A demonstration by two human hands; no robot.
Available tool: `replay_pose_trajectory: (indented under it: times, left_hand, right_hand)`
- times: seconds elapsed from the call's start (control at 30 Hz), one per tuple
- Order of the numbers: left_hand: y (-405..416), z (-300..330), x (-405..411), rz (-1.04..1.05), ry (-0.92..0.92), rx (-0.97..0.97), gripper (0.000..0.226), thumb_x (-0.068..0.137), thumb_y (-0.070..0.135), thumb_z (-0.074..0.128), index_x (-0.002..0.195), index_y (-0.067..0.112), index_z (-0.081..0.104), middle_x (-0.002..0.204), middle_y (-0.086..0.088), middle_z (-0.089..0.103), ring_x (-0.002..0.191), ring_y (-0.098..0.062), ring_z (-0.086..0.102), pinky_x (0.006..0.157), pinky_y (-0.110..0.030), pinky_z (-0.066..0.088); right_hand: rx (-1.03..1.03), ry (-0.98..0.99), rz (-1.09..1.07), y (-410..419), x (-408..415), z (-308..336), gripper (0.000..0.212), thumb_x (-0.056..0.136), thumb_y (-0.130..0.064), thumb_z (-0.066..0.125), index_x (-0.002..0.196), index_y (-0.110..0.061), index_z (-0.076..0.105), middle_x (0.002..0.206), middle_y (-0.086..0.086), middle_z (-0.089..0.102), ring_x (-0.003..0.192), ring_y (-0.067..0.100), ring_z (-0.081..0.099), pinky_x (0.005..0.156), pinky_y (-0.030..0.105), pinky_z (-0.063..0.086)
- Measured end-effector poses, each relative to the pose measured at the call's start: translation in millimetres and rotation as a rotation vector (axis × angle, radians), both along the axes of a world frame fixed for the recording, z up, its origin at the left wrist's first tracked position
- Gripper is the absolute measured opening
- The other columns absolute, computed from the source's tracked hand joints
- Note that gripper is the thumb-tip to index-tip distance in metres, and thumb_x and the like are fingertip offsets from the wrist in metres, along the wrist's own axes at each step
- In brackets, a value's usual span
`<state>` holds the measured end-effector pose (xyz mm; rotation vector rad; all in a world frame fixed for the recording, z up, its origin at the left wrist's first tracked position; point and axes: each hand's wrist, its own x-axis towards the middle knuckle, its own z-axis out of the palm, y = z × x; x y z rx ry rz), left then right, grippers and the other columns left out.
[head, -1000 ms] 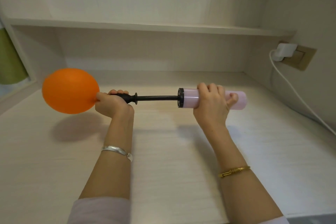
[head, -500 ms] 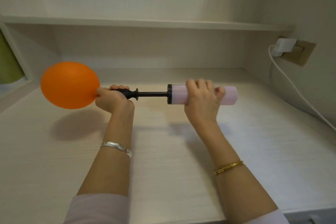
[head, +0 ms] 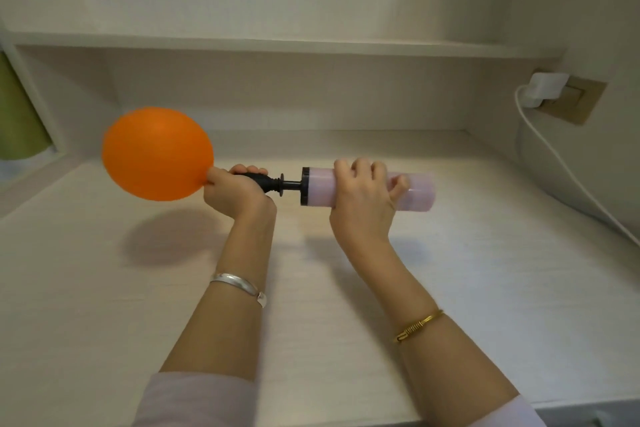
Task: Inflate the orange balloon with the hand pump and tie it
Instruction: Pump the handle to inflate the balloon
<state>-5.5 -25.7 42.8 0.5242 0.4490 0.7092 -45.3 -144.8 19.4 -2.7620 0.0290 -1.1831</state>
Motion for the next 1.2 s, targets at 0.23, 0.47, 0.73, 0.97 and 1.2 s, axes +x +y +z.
replay_pose_trajectory:
  times: [0.23,0.47,0.73,0.97,1.2]
  left_hand:
    - [22.4,2.1,4.4,0.057,-0.01,-0.048,0.026,0.085,0.007,0.031,0.061,0.014,0.033,0.03,0.009,0.038,0.029,-0.012,0.039,0.041,-0.021,0.043]
    - [24.0,1.0,6.5,0.076,0.044,-0.053,0.024,0.087,0.008,0.031,0.064,0.015,0.033,0.044,0.003,0.039,0.03,-0.012,0.039,0.042,-0.02,0.044]
    - [-6.1,-2.0,1.6,0.031,0.073,0.018,0.027,0.09,0.011,0.032,0.064,0.015,0.037,0.045,0.002,0.042,0.026,-0.009,0.041,0.043,-0.022,0.045]
    - [20.0,-0.6,3.6,0.059,0.126,-0.038,0.026,0.09,0.011,0.032,0.064,0.014,0.036,0.051,0.0,0.042,0.034,-0.013,0.043,0.042,-0.021,0.045]
    - [19.1,0.3,3.6,0.063,0.122,-0.015,0.022,0.089,0.012,0.032,0.069,0.015,0.037,0.054,0.0,0.043,0.035,-0.012,0.045,0.042,-0.02,0.046]
  right_hand:
    - [0.043,0.03,-0.051,-41.0,7.6,4.8,0.039,0.066,0.005,0.052,0.098,-0.016,0.055,0.095,0.007,0.057,0.096,0.028,0.046,0.075,0.037,0.015]
    - [0.069,0.05,-0.111,-47.9,7.5,6.6,0.044,0.061,0.009,0.051,0.097,-0.016,0.053,0.097,0.006,0.054,0.099,0.029,0.044,0.076,0.037,0.013]
    - [0.04,0.058,0.015,-3.3,2.5,-3.5,0.043,0.063,0.011,0.051,0.098,-0.014,0.053,0.095,0.01,0.055,0.095,0.032,0.045,0.08,0.04,0.018]
    - [0.068,0.038,-0.057,-48.6,5.7,6.5,0.039,0.065,0.006,0.053,0.097,-0.017,0.056,0.096,0.007,0.056,0.097,0.029,0.046,0.076,0.036,0.015]
    - [0.067,0.043,-0.074,-37.9,6.2,7.6,0.041,0.062,0.007,0.052,0.095,-0.018,0.055,0.097,0.007,0.055,0.099,0.029,0.045,0.078,0.037,0.014]
